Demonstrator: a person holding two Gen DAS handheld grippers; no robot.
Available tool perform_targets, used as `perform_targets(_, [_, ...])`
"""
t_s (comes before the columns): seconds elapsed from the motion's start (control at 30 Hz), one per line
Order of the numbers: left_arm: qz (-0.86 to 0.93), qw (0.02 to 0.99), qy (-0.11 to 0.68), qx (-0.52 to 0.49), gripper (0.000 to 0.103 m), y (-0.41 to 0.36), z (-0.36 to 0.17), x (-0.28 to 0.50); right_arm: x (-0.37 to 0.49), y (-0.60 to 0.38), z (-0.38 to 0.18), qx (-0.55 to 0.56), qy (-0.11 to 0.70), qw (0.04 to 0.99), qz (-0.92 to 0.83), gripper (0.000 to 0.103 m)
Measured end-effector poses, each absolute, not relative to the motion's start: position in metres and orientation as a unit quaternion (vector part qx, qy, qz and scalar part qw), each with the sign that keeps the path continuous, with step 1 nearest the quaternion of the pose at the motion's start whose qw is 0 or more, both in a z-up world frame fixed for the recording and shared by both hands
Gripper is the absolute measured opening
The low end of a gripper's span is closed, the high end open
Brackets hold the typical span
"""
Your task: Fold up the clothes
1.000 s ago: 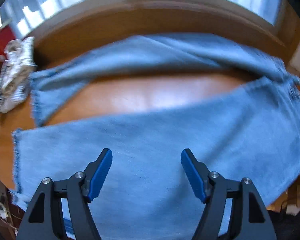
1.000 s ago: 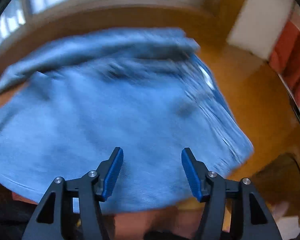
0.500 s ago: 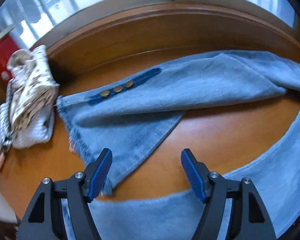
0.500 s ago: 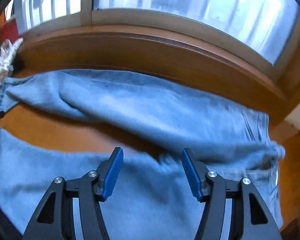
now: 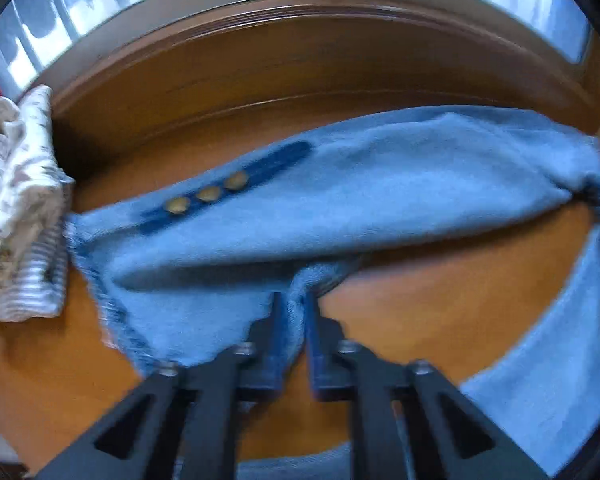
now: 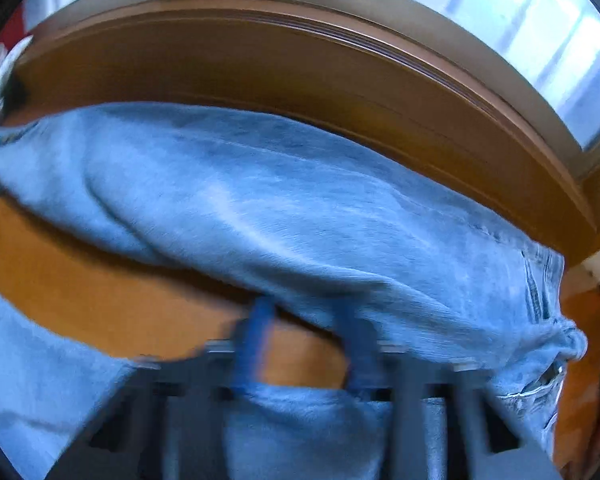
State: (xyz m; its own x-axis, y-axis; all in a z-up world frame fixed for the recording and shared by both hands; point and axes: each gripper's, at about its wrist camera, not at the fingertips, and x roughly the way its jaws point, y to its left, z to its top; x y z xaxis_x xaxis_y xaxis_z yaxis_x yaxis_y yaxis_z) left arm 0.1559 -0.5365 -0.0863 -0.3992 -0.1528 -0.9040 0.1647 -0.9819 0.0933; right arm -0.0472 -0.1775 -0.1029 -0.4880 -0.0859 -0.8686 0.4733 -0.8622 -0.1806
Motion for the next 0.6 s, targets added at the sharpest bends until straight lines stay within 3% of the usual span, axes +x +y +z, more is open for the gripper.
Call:
perform_targets(0.13, [-0.843,0.112,-0.001,0.526,0.006,-0.542,-0.064,0.167,-0.064,-0.140,-0.059,0.441,0.086,0.153,-0.880,0.000])
perform_targets(0.27, [-0.844,0.123,-0.001,0.522,0.006,-0.553,-0.044,0.186,-0.086,-0.125,-0.030,0.413,0.076,0.133,-0.898,0.000])
perform_targets(0.37, [-0.845,0.122,0.001,0.521,0.006,-0.557,-0.039,0.193,-0.094,-0.134,-0.040,0.459,0.064,0.191,-0.865,0.002])
perform_targets(0.4, [-0.845,0.122,0.002,0.520,0.006,-0.557,-0.037,0.194,-0.094,-0.140,-0.046,0.478,0.063,0.213,-0.850,0.010])
perform_targets(0.43, [-0.845,0.124,0.004,0.520,0.006,-0.555,-0.035,0.192,-0.093,-0.149,-0.054,0.490,0.075,0.228,-0.838,0.026])
perform_targets(0.5, [-0.845,0.127,0.007,0.519,0.006,-0.549,-0.032,0.185,-0.095,-0.168,-0.074,0.508,0.114,0.256,-0.815,0.041])
perform_targets(0.6, [-0.846,0.139,0.011,0.515,0.006,-0.553,-0.027,0.190,-0.099,-0.199,-0.099,0.525,0.184,0.257,-0.790,0.040])
